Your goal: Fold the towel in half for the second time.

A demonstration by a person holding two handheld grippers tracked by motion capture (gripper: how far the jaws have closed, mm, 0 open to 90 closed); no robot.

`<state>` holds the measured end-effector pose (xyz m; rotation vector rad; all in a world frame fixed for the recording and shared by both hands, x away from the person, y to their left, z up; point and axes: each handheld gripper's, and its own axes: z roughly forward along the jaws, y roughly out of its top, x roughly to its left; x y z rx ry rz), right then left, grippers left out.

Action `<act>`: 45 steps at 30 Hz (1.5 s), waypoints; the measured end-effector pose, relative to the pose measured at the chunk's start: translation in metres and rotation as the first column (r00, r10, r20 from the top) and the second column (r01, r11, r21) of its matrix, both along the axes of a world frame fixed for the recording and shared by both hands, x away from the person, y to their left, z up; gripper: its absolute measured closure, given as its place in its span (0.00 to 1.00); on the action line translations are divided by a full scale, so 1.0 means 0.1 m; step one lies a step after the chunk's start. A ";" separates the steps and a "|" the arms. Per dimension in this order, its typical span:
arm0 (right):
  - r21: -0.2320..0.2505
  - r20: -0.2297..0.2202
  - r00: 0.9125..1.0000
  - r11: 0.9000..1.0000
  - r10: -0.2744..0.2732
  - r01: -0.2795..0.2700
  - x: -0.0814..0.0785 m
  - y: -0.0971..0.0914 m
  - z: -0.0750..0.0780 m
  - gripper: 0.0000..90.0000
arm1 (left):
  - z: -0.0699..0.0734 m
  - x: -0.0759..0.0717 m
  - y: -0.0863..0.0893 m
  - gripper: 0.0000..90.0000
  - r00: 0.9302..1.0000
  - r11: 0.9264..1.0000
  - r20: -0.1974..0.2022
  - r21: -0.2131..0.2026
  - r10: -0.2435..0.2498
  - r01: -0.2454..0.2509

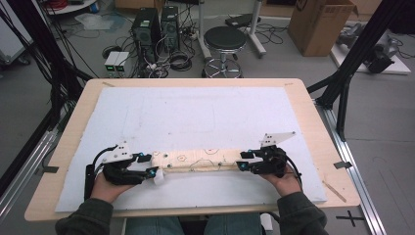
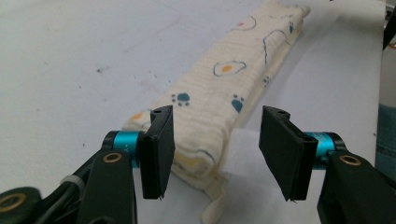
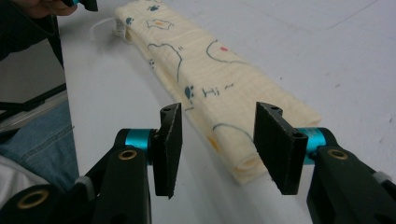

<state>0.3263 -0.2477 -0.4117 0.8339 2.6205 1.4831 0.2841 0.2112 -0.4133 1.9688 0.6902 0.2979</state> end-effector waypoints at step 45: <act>-0.125 -0.033 0.994 0.986 0.104 -0.107 0.09 0.29 -0.19 0.82 | -0.15 0.16 -0.28 0.77 0.999 0.983 -0.029 0.185 -0.018 0.023</act>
